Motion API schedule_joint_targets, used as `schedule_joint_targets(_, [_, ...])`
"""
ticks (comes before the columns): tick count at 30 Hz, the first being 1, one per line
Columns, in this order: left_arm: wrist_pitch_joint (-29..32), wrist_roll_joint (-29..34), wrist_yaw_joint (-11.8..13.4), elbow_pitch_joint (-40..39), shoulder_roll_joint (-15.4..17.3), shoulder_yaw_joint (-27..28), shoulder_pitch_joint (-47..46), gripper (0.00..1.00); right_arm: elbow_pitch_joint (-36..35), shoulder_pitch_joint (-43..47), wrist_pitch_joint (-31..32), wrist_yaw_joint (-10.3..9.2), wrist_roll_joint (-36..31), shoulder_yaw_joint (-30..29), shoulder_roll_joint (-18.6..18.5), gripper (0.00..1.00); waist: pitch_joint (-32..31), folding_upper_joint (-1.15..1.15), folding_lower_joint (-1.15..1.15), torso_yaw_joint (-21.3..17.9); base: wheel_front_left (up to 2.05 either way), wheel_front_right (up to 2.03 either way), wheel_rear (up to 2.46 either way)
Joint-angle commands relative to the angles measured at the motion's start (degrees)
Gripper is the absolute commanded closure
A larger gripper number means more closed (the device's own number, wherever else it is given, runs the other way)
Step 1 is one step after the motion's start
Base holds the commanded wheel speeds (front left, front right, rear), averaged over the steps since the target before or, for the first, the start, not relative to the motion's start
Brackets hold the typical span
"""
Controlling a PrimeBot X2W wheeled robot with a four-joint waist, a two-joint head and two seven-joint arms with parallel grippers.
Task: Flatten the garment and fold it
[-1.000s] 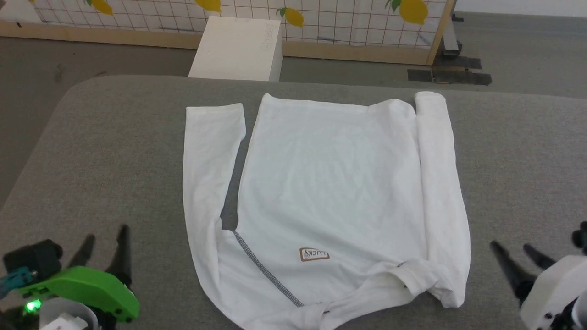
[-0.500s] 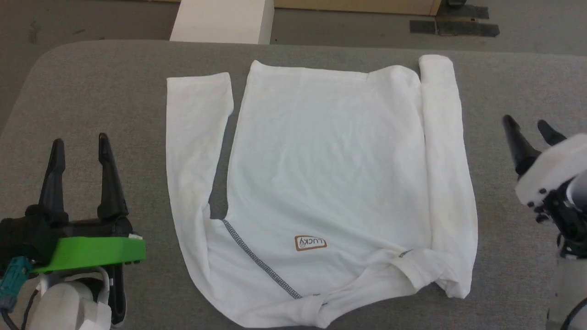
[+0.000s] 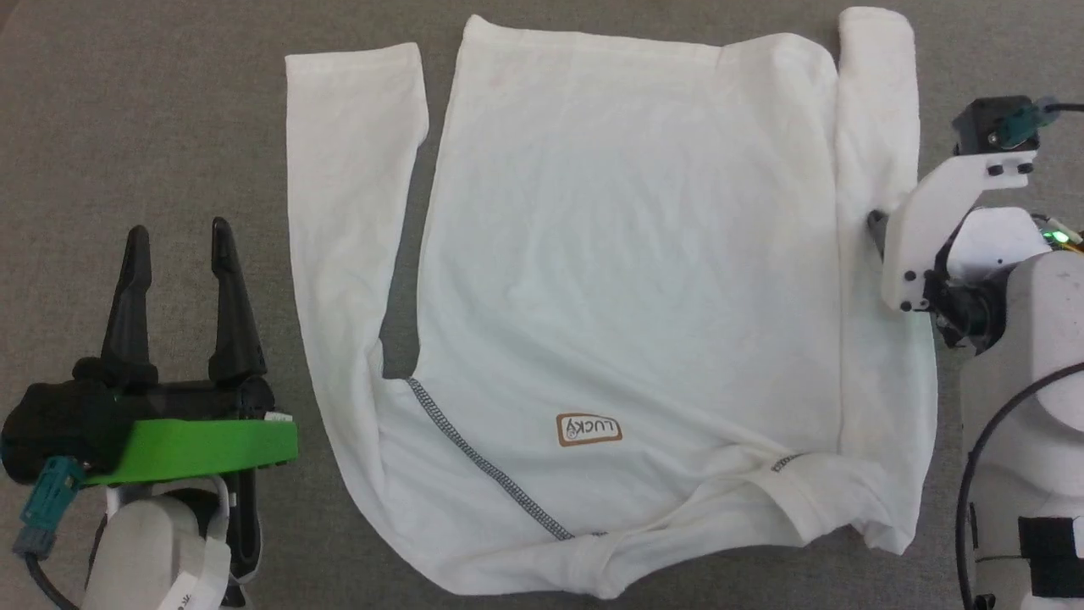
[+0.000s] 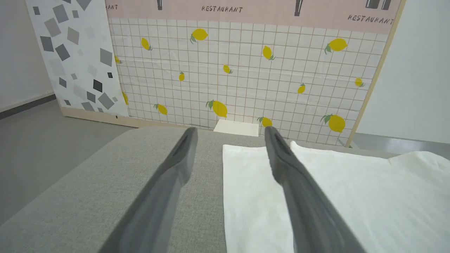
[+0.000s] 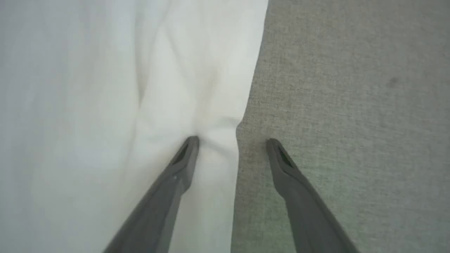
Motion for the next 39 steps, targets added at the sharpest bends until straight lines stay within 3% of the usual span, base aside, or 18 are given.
schedule_joint_targets(1, [-0.21, 0.42, -0.67, 0.48, -0.6, 0.44, -0.98, 0.0, 1.57, -0.29, 1.04, -0.09, 0.6, 0.11, 0.31, 0.0, 1.56, 0.0, 0.0, 1.68, 0.0, 0.0, 0.0])
schedule_joint_targets(2, [-0.21, 0.67, -1.08, 0.74, -0.98, 0.67, -1.01, 0.0, 2.7, -0.19, 1.96, -0.09, 1.58, 0.06, 0.45, 0.0, 1.41, 0.0, 0.0, 1.75, 0.0, 0.0, 0.0])
schedule_joint_targets(3, [-0.21, 0.88, -1.39, 1.0, -1.3, 0.86, -0.96, 0.0, 3.23, -0.12, 2.31, -0.09, 2.26, 0.08, 0.53, 0.36, 1.19, 0.0, 0.0, 1.75, 0.0, 0.0, 0.0])
schedule_joint_targets(4, [-0.21, 1.1, -1.74, 1.4, -1.68, 1.08, -0.81, 0.0, 3.54, 0.05, 2.15, -0.09, 2.99, 0.43, 0.57, 0.82, 0.73, 0.0, 0.0, 1.66, 0.0, 0.0, 0.0])
schedule_joint_targets(5, [-0.21, 1.29, -2.05, 1.72, -1.96, 1.18, -0.68, 0.0, 3.59, 0.3, 1.89, -0.09, 3.66, 0.89, 0.44, 1.0, 0.34, 0.0, 0.0, 1.57, 0.0, 0.0, 0.0])
schedule_joint_targets(11, [-0.21, 2.25, -3.68, 3.54, -3.49, 1.6, 0.17, 0.0, -0.98, 4.58, -2.16, -0.09, 8.09, -2.16, -3.11, 1.0, -3.61, 0.0, 0.0, 0.51, 0.0, 0.0, 0.0])
schedule_joint_targets(16, [-0.21, 2.85, -4.45, 4.6, -4.58, 1.9, 2.06, 0.0, -5.1, 11.48, -1.45, -0.09, 6.82, -12.93, -7.23, 1.0, -7.43, 0.0, 0.0, -0.63, 0.0, 0.0, 0.0])
schedule_joint_targets(21, [-0.21, 3.01, -4.84, 5.0, -5.36, 2.15, 3.74, 0.0, -10.41, 17.63, 1.33, -0.09, 4.79, -20.64, -4.81, 1.0, -9.2, 0.0, 0.0, -1.29, 0.0, 0.0, 0.0])
schedule_joint_targets(22, [-0.21, 3.07, -4.91, 5.03, -5.46, 2.23, 4.04, 0.0, -11.85, 18.22, 0.93, -0.09, 5.53, -21.47, -3.73, 0.57, -9.42, 0.0, 0.0, -1.43, 0.0, 0.0, 0.0])
schedule_joint_targets(23, [-0.21, 3.11, -4.98, 5.05, -5.55, 2.25, 4.23, 0.0, -13.19, 18.65, 0.02, -0.09, 6.05, -21.78, -3.18, 0.0, -9.49, 0.0, 0.0, -1.47, 0.0, 0.0, 0.0])
schedule_joint_targets(30, [-0.21, 3.35, -5.44, 5.72, -6.08, 1.84, 5.34, 0.0, -24.25, 24.31, -10.8, -0.09, 10.21, -21.38, 0.23, 0.0, -11.46, 0.0, 0.0, -0.7, 0.0, 0.0, 0.0])
schedule_joint_targets(35, [-0.21, 3.29, -5.37, 5.77, -6.33, 2.06, 6.5, 0.0, -30.99, 31.67, -14.54, -0.09, 14.14, -14.64, 1.13, 0.0, -12.78, 0.0, 0.0, -0.87, 0.0, 0.0, 0.0])
schedule_joint_targets(39, [-0.21, 3.05, -5.14, 5.77, -6.49, 2.34, 7.79, 0.0, -33.04, 35.98, -13.83, -0.09, 17.48, -6.63, 1.29, 0.0, -13.43, 0.0, 0.0, -1.96, 0.0, 0.0, 0.0])
